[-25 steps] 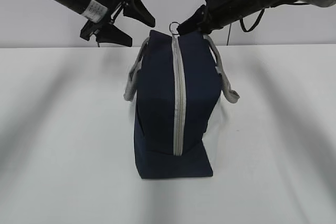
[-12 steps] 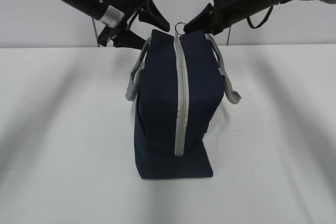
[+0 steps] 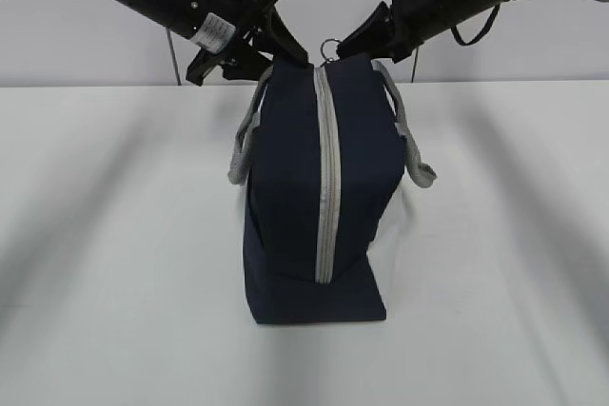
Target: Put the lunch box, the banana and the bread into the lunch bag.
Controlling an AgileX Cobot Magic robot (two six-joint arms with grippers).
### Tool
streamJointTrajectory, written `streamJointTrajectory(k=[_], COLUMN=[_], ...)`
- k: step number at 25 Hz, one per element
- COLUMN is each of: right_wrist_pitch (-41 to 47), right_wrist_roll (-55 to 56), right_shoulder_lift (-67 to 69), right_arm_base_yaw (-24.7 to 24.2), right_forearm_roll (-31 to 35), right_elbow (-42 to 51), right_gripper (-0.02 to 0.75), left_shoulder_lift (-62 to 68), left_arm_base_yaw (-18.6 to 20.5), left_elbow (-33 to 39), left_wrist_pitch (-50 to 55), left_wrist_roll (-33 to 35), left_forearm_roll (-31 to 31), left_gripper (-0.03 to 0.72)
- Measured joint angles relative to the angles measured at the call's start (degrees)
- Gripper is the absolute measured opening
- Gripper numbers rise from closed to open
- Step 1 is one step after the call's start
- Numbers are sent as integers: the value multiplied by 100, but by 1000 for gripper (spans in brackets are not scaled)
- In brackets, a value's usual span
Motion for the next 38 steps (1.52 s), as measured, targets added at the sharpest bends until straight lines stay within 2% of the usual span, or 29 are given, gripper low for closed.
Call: streamJointTrajectory(k=[6,8,27,38], right_wrist_pitch=[0,-24,-255,-223], right_wrist_roll=[-152,-186,-253,-237], right_shoulder_lift=[70,70,507,553], right_arm_base_yaw=[0,0,0,0], right_forearm_roll=[-107,-107,237,226], right_elbow=[0,0,-13,-22], right_gripper=[-16,-16,-16,-15], left_shoulder_lift=[0,0,0,-62], left_arm_base_yaw=[-11,-29,-155,-155], left_elbow=[0,0,-65,-509], left_wrist_pitch=[-7,-7,438,716], left_wrist_roll=[184,259,914,975], left_forearm_roll=[5,10,-148,-69], left_gripper=[50,14,7,7])
